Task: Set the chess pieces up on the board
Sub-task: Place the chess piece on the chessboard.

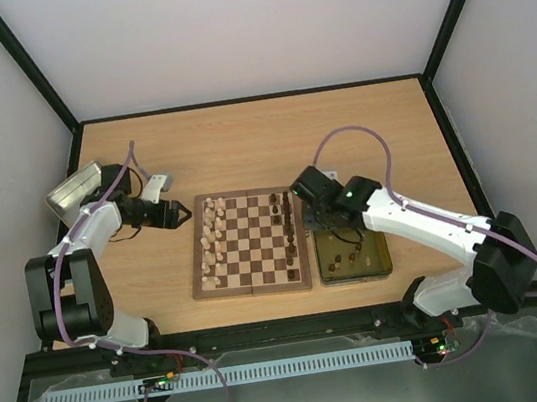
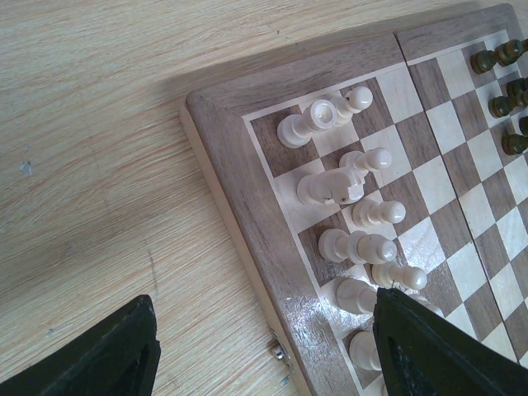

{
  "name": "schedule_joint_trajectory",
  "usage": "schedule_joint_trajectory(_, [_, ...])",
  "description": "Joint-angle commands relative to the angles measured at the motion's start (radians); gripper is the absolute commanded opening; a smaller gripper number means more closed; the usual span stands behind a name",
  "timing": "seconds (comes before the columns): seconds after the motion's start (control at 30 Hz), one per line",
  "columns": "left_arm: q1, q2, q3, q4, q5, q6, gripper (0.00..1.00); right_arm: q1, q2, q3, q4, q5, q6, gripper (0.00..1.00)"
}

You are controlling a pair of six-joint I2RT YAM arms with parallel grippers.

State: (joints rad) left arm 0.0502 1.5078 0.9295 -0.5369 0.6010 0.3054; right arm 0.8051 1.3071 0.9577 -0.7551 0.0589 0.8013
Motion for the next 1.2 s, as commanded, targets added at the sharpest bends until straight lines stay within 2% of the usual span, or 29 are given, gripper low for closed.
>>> schedule_joint_trajectory(0.0, [-0.004, 0.003, -0.003, -0.007, 0.01, 0.003, 0.72, 0.041, 0.086, 0.165, -0.058, 0.055, -0.034, 0.05])
schedule_joint_trajectory(0.2, [-0.004, 0.003, -0.003, -0.007, 0.0, 0.0, 0.72, 0.124, 0.273, 0.378, -0.045, 0.048, -0.062, 0.05])
schedule_joint_trajectory(0.33, [-0.003, -0.006, -0.006, -0.006, -0.004, 0.0, 0.72, 0.166, 0.395, 0.446, -0.027, 0.023, -0.079, 0.05])
schedule_joint_trajectory(0.67, [0.0, -0.002, -0.005, -0.007, 0.011, 0.007, 0.72, 0.158, 0.497, 0.427, 0.012, 0.033, -0.095, 0.05])
schedule_joint_trajectory(1.17, [0.0, 0.005, -0.006, -0.008, 0.016, 0.011, 0.72, 0.121, 0.514, 0.341, 0.06, 0.0, -0.1, 0.06])
